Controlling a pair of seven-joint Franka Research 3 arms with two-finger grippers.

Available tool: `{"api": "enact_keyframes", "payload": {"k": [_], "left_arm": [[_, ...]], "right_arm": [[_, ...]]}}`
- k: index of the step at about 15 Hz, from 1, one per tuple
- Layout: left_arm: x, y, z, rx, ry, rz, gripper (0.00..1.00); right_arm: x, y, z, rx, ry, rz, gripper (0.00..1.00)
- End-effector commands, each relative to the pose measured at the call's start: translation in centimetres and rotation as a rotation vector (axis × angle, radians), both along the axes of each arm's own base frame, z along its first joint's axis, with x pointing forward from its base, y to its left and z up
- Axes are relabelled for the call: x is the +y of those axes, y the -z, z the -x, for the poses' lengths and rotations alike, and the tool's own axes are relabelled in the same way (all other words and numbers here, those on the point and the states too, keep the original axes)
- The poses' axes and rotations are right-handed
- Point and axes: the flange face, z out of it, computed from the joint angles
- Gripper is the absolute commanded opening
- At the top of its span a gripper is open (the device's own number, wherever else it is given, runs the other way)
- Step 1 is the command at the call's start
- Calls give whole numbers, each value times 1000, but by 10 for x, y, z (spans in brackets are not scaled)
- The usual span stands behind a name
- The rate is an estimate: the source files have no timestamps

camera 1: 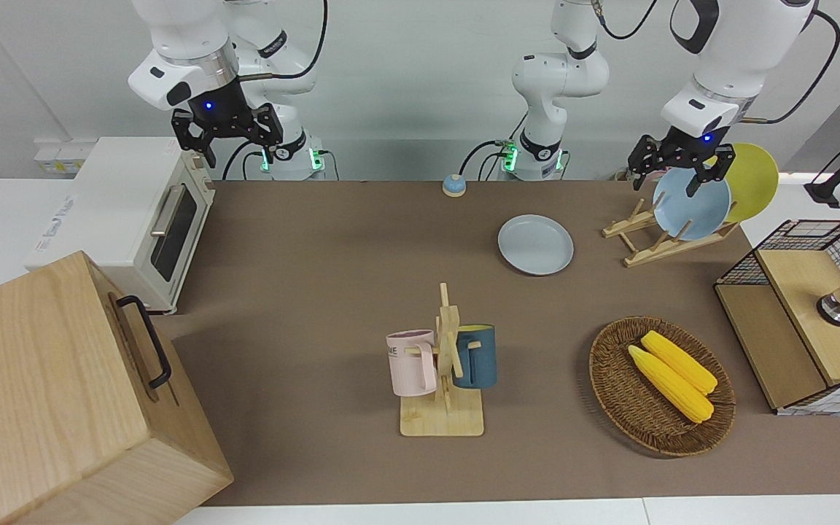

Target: Pick gray plate from low plate rack and place it on table with left arm

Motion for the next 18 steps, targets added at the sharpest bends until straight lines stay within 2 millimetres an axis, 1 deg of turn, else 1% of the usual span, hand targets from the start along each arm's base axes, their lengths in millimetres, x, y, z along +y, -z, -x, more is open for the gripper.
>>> {"api": "enact_keyframes", "payload": {"k": [1,2,8,9,11,12,18], "left_arm": [[-12,-8,2,8,26,-94,991],[-16,-10,2,5,28,-95,991],[-15,-8,6,41,42,-87,993],[-16,-7,7,43,40,-73,995],[-10,-8,7,41,11,18,995],[-10,-10,9,38,9,39,993],[-11,-13,10,30,11,35,995]], "right_arm": [[-1,-3,2,6,2,-9,990],[-1,-3,2,6,2,-9,990],[-1,-3,2,6,2,-9,990],[-1,-3,2,6,2,-9,990],[-1,-3,2,6,2,-9,987],[-1,-3,2,6,2,-9,987],[-1,-3,2,6,2,-9,987]]}}
